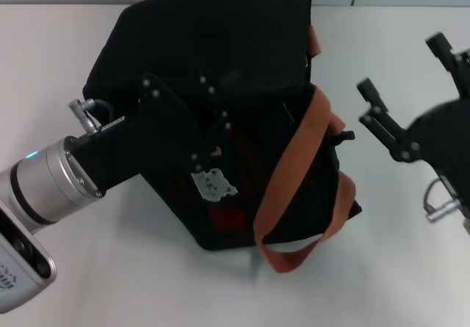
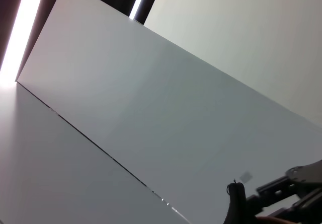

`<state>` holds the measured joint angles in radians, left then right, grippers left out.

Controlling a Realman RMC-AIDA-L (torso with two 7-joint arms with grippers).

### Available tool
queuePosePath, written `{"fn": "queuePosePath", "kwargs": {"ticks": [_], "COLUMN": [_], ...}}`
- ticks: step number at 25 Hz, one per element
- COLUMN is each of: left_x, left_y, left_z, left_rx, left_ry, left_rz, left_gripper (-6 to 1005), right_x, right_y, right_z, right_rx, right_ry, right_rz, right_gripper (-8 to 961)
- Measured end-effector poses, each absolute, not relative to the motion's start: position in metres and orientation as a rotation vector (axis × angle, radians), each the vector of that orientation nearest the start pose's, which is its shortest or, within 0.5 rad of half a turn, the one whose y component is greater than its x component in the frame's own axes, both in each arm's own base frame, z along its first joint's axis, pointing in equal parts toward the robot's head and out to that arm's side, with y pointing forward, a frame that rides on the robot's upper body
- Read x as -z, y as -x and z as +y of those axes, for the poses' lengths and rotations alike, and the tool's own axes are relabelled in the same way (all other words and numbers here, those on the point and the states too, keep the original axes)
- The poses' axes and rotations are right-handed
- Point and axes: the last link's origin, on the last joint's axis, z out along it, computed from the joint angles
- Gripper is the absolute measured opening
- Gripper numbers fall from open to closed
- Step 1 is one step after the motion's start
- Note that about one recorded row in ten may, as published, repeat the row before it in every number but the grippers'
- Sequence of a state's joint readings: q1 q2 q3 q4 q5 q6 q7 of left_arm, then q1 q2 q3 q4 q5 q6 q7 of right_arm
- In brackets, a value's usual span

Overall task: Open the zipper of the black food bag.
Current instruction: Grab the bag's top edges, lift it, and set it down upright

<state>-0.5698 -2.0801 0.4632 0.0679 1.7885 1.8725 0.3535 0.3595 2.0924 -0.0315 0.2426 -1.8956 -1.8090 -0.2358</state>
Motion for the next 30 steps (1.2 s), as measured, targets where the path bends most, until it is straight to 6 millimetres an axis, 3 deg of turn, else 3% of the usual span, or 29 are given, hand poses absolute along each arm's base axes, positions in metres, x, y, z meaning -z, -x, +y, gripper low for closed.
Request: {"fn": "queuePosePath", "kwargs": {"ticks": [6,16,23,30], "left_x": [0.035,0.036,0.037,0.038], "left_y": [0.221,0.219,0.218,0.218], "left_z": [0.272,0.27,0.27,0.268], "left_rx": [0.971,0.989,0.997,0.992], "left_ry": [1.925,1.929,1.932,1.922], "left_rz": [0.915,0.922,0.921,0.927], "left_gripper": [93,93,93,93], "right_x": [0.056,0.071,0.076,0.062], "right_y": [-0.244,-0.241,-0.229,-0.217], "right_z": [0.25,0.258,0.253,0.24], "right_rx": [-0.782,-0.544,-0.491,-0.606], "right_ry": [1.745,1.721,1.647,1.533], "right_rz": [-0.385,-0.619,-0.704,-0.675], "right_gripper": [842,842,843,843]}}
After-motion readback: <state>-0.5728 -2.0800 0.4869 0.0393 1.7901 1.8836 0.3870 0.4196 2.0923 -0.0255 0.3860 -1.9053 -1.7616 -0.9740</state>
